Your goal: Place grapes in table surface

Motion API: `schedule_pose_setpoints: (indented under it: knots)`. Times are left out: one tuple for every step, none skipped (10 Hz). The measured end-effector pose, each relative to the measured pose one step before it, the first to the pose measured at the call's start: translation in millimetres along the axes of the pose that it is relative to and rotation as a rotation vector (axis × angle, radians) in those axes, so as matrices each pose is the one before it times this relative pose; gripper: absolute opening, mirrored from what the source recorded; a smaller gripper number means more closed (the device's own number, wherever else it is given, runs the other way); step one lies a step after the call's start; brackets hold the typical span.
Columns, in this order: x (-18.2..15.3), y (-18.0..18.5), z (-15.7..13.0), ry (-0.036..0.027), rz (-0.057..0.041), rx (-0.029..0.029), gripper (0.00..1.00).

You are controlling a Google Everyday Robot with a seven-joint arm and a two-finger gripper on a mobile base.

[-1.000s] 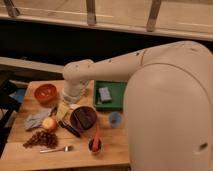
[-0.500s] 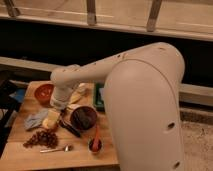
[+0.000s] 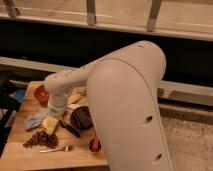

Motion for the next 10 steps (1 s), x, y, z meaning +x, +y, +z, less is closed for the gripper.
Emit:
schedule_pose_setpoints:
  knots:
    - [1.79, 3.17, 1.97, 0.00483, 0.00487, -0.01581, 0.8]
    - [1.0, -1.05, -0.66, -0.00161, 0.001, 0.001, 0.8]
    - [0.07, -0.54, -0.27, -0.00104, 0.00091, 0.00076, 0.8]
    - [-1.78, 1.48, 0.77, -0.00014, -0.00411, -0.00148, 0.8]
    - [-0.45, -0.54, -0.34, -0.00026, -0.00029, 0.00121, 0.8]
    - [-0.38, -0.8, 1.18, -0.00198, 0.005, -0.00523, 0.8]
    - [1.04, -1.08, 7.65, -0.00121, 0.01202, -0.01894, 0.8]
    - [1.01, 1.65, 10.86, -0.00405, 0.00475, -0.02557, 0.8]
    - [2.71, -1.44, 7.73, -0.00355, 0.00761, -0.01648, 0.8]
    - [1.48, 0.09, 4.16, -0.00239, 0.00475, -0.01223, 0.8]
